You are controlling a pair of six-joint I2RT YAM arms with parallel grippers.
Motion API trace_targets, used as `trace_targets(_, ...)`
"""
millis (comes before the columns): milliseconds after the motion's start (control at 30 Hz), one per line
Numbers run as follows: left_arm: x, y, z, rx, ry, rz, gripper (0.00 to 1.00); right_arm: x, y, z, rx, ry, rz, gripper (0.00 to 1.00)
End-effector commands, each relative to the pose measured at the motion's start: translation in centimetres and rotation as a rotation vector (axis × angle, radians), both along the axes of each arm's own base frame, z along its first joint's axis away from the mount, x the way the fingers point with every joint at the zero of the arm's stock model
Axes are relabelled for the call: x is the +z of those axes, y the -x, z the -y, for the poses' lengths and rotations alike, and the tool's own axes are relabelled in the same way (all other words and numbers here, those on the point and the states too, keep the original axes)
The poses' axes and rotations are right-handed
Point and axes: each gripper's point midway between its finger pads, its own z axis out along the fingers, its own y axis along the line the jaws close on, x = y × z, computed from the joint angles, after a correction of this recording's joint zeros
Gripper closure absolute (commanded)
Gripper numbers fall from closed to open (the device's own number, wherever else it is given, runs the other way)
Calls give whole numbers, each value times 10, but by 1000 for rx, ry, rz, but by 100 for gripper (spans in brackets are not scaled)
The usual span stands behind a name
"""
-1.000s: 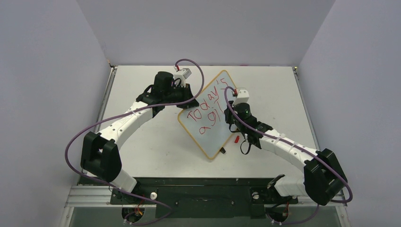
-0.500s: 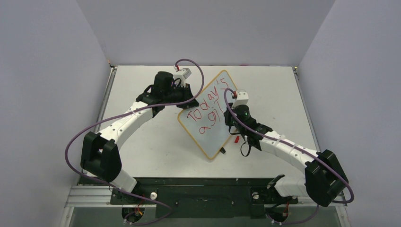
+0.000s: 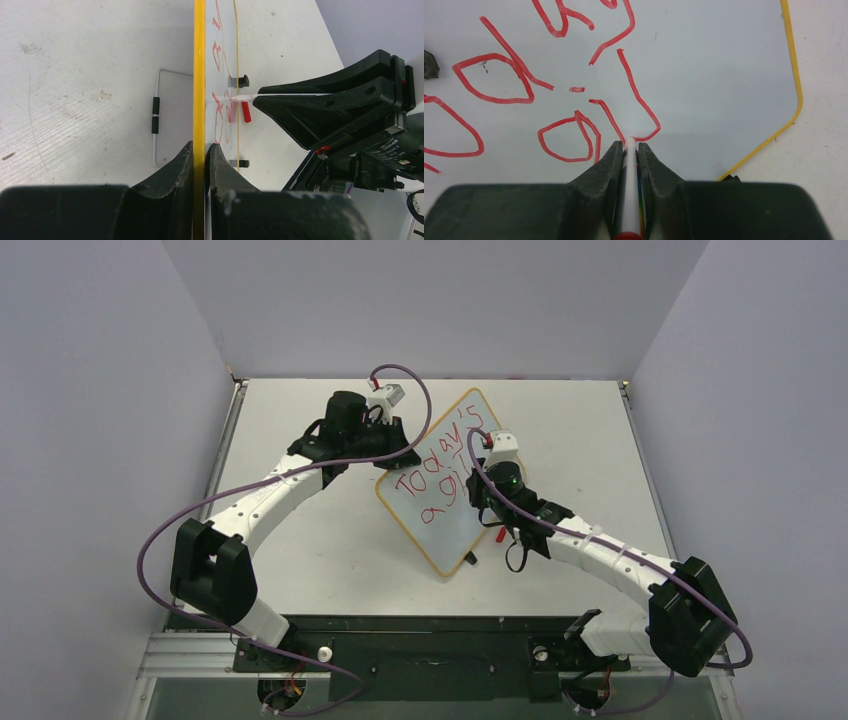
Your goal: Write a sentence on the whiteboard
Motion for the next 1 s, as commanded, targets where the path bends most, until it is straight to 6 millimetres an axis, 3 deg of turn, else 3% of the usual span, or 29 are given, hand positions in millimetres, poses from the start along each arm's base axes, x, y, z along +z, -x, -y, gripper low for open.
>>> trace_targets(0,20,-11,-9,13,-35,147,100,34,-3,-10,14,-50,55,100)
trace_targets(533,18,-12,-8,11,-35,142,100,76,-15,-8,-12,-66,140,100)
trace_targets(667,18,-12,-8,13,-36,143,100,76,-20,-12,-8,-60,136,100)
trace_targets(967,16,-12,-8,12,-38,142,100,56,-29,-16,-12,-36,96,100)
